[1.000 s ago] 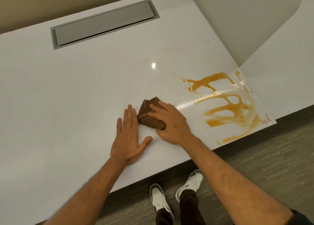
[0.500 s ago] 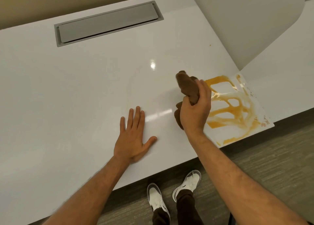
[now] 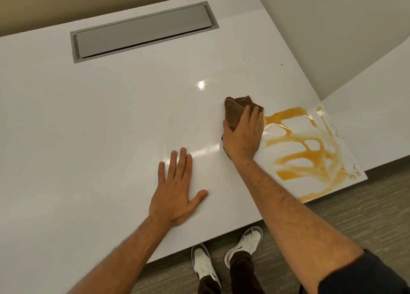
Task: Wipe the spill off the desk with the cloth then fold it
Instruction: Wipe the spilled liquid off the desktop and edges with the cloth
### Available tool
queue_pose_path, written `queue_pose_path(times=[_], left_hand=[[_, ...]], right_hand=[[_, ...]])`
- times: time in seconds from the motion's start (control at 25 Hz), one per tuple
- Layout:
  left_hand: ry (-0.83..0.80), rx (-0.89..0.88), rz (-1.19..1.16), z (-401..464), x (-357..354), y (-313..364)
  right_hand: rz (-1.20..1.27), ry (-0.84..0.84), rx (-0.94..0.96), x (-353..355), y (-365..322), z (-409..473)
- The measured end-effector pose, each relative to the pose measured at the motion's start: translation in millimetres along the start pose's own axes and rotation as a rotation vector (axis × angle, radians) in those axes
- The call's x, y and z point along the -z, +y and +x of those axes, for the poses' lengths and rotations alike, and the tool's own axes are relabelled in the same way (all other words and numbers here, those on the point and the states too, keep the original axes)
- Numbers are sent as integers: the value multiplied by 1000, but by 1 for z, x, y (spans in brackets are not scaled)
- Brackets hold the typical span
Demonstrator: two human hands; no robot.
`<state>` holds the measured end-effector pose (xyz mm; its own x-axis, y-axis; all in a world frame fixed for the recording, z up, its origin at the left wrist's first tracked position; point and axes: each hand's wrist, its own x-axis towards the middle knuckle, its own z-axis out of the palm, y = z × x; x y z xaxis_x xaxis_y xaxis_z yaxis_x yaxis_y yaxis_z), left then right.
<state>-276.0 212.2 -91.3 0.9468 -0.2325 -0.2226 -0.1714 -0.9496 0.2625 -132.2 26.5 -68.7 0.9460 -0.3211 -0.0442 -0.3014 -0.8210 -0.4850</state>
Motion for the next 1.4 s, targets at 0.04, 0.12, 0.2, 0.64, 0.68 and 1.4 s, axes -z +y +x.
queue_pose_path(times=[0.04,0.12,0.2,0.64,0.68,1.4], left_hand=[[-2,-2,4,0,0,1],[0,-1,-3,2,0,1],[11,-1,-1,2,-3,0],[177,40,-190,-4,0,-2],[182,46,-202,-5,2,-1],[7,-45,5,-9,9,2]], right_hand=[[2,-28,37,-1,0,7],[11,-97,137,-2,-2,21],[22,-161,256,-4,-7,31],[59,-345,916,-14,-10,-22],[58,-360,963,-11,-3,-29],[461,-312,348,109,147,-127]])
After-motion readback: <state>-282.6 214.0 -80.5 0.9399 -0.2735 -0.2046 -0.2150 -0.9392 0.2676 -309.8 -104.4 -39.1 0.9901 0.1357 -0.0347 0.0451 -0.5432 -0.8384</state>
